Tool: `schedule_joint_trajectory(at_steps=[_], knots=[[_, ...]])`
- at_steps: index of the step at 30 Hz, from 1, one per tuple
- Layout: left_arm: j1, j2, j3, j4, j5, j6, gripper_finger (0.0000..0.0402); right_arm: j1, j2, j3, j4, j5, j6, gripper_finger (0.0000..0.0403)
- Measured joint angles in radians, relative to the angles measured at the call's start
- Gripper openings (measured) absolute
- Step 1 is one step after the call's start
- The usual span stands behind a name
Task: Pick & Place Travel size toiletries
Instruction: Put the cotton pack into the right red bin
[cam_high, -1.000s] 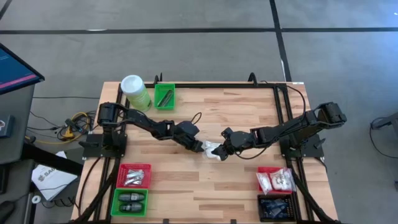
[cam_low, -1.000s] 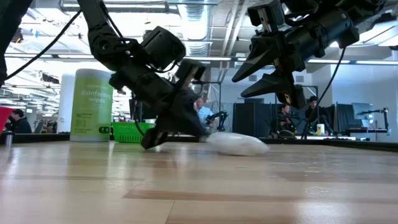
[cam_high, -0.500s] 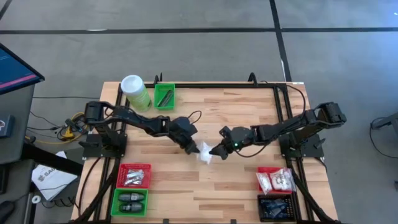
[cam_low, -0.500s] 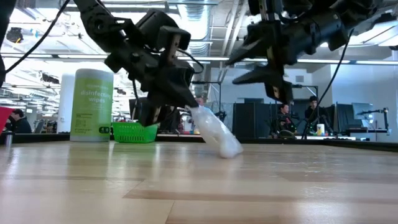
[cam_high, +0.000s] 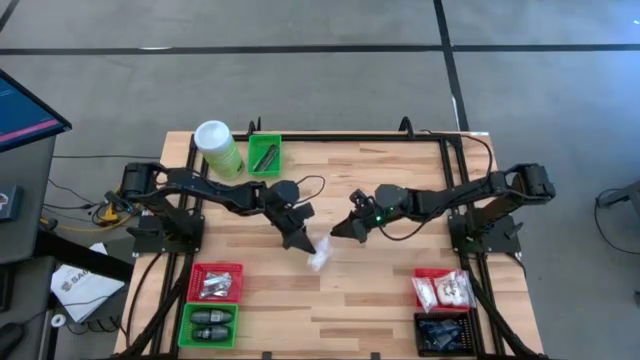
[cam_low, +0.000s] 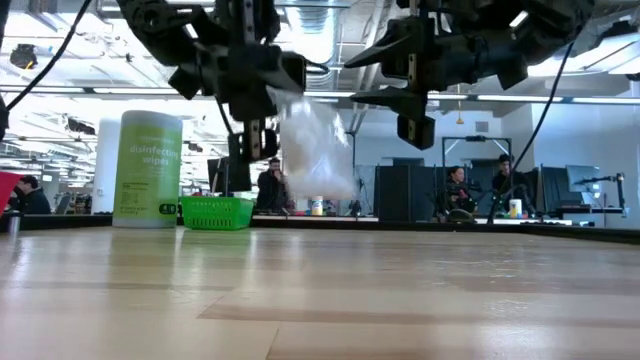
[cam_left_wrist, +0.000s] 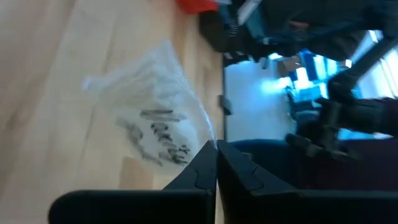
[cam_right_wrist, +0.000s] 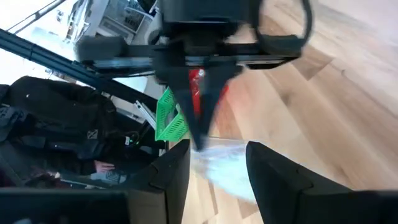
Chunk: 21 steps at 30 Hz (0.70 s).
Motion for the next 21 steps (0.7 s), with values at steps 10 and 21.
schedule_joint_trajectory(at_steps=[10,21], knots=[[0.057,-0.139,0.001,-0.004,0.120,0.005,0.0000,-0.069,0.000,0.000,0.017,-0.133,-0.094,0.0145],[0.085,-0.222,0.001,-0.003,0.232,-0.008,0.0000,-0.119,0.000,0.001,0.265,-0.123,-0.304,0.0126]])
